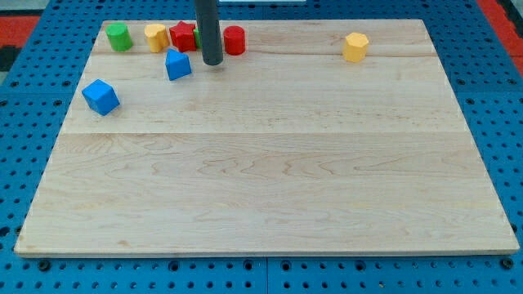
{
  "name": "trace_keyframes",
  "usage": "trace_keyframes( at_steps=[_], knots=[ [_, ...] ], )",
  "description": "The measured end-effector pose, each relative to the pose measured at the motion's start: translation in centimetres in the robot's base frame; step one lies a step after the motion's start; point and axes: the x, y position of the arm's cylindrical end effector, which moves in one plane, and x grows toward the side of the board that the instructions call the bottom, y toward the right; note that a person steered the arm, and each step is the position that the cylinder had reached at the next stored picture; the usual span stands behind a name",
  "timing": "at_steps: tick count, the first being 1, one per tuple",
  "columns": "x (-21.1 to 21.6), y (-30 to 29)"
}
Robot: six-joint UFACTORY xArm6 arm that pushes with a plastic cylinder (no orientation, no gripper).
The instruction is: Push blue triangle below green circle
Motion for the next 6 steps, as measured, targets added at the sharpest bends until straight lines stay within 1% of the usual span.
trace_keyframes(
  at_steps=[1, 2, 3, 4, 5, 6],
  knots=[
    [-0.3, -3.0],
    [0.4, -4.1],
    [4.2, -7.8],
    [6.5, -11.0],
    [5.0, -11.5],
    [6.8, -13.9]
  ],
)
